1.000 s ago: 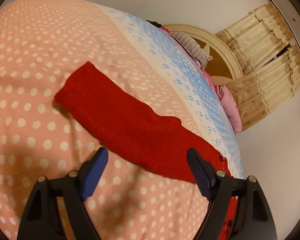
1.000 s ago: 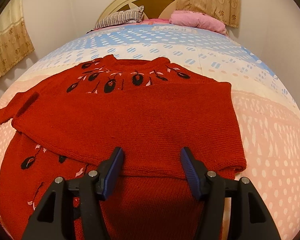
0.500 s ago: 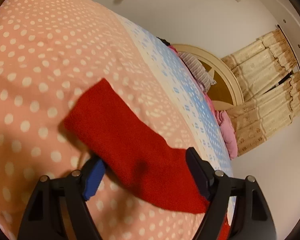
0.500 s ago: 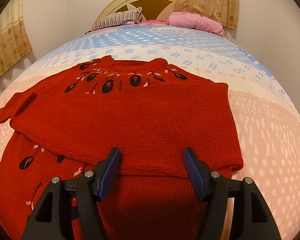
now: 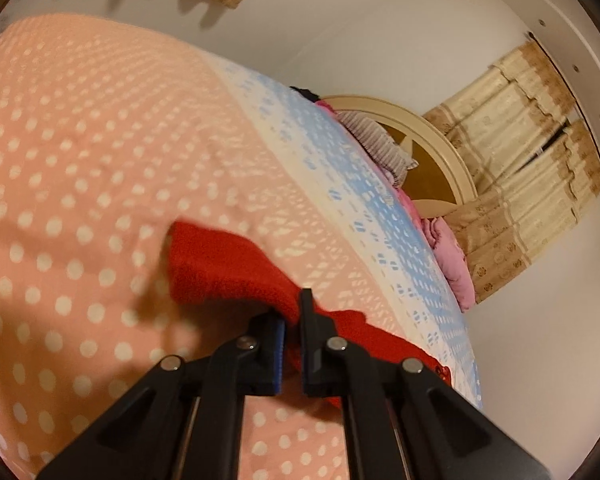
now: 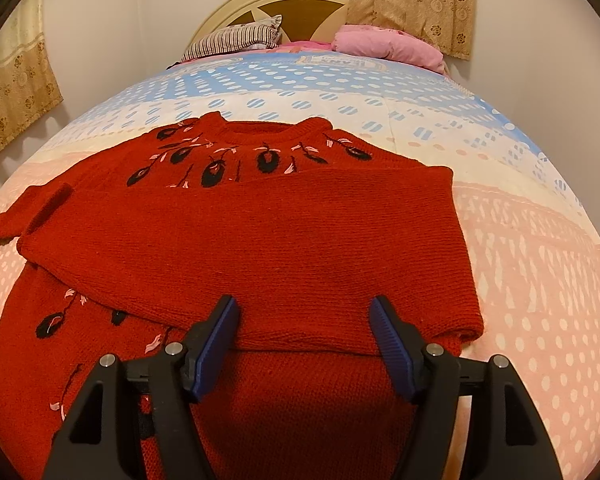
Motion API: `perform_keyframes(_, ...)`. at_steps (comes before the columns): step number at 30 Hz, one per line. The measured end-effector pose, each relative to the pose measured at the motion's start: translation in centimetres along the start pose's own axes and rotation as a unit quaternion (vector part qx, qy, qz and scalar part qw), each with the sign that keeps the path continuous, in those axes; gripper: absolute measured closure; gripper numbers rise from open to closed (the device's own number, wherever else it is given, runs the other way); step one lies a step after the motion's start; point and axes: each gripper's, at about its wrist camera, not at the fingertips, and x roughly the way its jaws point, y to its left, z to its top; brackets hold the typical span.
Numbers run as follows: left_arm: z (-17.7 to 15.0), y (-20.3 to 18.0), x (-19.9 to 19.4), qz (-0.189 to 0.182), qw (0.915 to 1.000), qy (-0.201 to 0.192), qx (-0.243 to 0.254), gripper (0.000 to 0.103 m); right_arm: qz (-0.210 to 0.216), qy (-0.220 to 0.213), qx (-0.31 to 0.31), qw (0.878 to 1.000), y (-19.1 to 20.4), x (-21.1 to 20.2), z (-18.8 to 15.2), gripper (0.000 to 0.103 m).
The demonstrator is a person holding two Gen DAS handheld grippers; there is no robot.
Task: Fold small clothes
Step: 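Grasp the cuff of the other sleeve with the left tool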
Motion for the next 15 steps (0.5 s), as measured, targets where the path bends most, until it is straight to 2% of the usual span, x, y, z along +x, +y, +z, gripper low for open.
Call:
perform_keyframes(9,1.4,-4.4,-0.5,-0.029,0.9991,-0.005,0.031,0.098,0.001,-0.001,0.001,1.000,-0.1,0.0,0.0,0.033)
perform_keyframes(15,2.1,-8.8,-1.5,-0.067,0.9961,-0.012,0.057,0.098,0.002,-0.002,0.004,1.000,-0.1,-0.1,0.1,0.032)
